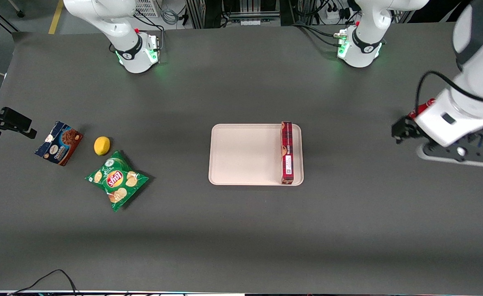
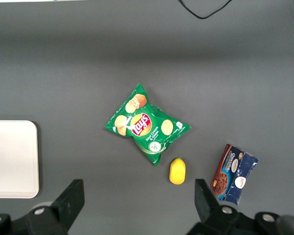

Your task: Place red cookie box on tray

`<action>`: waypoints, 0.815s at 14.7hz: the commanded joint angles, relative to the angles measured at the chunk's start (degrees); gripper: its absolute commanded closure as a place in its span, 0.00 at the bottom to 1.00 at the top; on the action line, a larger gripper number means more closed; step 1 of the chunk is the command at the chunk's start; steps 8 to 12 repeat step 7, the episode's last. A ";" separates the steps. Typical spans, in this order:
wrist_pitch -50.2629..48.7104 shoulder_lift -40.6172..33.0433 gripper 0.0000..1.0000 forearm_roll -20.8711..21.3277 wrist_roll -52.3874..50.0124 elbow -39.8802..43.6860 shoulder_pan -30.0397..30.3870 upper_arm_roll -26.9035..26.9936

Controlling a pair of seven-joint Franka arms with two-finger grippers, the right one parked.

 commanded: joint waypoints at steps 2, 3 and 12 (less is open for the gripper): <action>9.54 -1.33 0.00 -2.32 5.42 -9.03 -1.68 6.58; 10.06 -1.25 0.00 -2.32 5.42 -9.38 -1.60 7.02; 11.12 -1.33 0.00 -1.45 5.68 -10.62 9.43 -2.68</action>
